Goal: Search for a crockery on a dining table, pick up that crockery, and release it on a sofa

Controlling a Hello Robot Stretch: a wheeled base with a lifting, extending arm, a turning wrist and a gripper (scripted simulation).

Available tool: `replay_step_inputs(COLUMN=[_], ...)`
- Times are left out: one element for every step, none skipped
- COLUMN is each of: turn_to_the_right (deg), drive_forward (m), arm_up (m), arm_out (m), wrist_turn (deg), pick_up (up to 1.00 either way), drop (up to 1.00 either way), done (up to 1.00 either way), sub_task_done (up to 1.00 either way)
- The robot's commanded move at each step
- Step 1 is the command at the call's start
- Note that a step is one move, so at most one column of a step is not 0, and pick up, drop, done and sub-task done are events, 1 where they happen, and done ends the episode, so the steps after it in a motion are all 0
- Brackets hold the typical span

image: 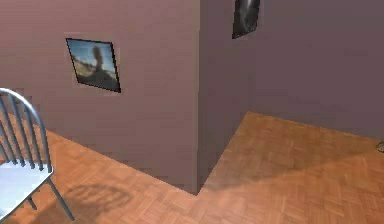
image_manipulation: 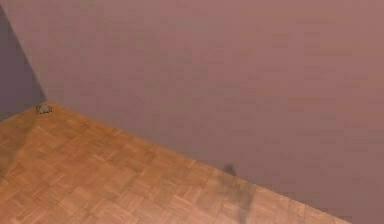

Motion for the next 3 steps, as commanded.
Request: replay_step_inputs(turn_to_the_right=[0.0, -27.0, 0.0], drive_forward=[0.05, 0.0, 0.2], arm_up=[0.0, 0.0, 0.0], arm_out=[0.0, 0.0, 0.0], wrist_turn=[0.0, 0.0, 0.0], pick_up=[0.0, 0.0, 0.0], drop=[0.0, 0.0, 0.0], done=[0.0, 0.0, 0.0], sub_task_done=[0.0, 0.0, 0.0])
